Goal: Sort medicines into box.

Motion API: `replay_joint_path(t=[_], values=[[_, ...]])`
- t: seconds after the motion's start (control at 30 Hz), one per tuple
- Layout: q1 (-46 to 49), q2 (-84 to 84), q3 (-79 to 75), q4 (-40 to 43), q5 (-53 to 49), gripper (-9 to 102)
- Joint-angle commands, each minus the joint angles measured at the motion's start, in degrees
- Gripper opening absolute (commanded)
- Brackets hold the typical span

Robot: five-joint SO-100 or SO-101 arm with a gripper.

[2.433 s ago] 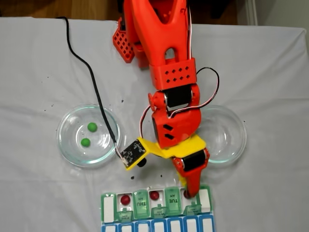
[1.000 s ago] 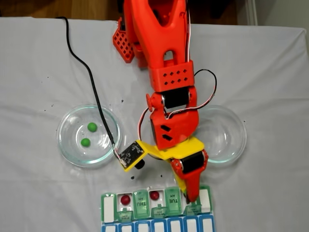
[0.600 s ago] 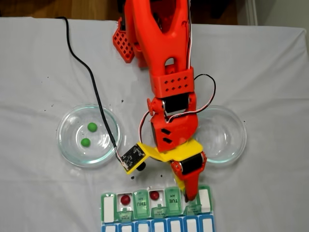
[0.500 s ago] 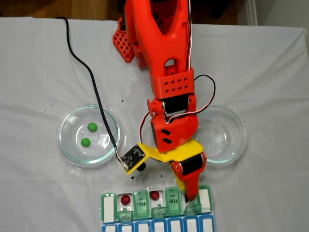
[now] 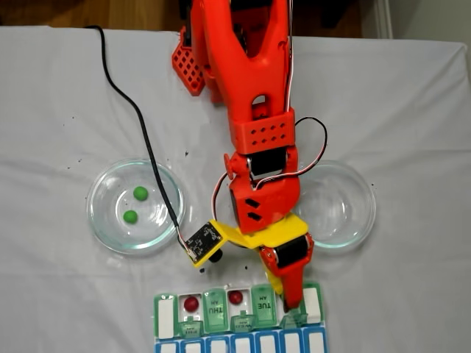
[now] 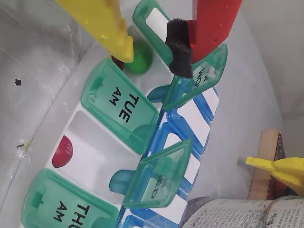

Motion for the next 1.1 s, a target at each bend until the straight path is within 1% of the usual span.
replay_joint_path(t=[0.0, 0.07, 0.17, 0.27, 0.3, 0.37, 0.5, 0.73, 0.9, 0.93, 1.07], values=[[-0.62, 2.99, -2.99, 0.62, 0.26, 18], [-0.62, 3.43, -2.90, 1.49, 0.62, 21], [-0.70, 4.57, -2.64, 2.37, 0.62, 22], [-0.70, 6.77, -2.29, 3.96, 0.44, 18], [-0.53, 8.35, -2.11, 5.01, 0.35, 15], [-0.35, 11.07, -2.02, 7.38, 0.35, 12], [0.53, 19.86, -2.64, 17.31, -0.18, 0], [3.96, 32.87, -6.59, 36.91, -1.23, 0], [8.61, 35.07, -13.62, 53.53, -5.71, 0], [10.20, 34.80, -14.33, 55.46, -7.12, 0], [15.12, 32.52, -14.85, 58.97, -10.81, 0]])
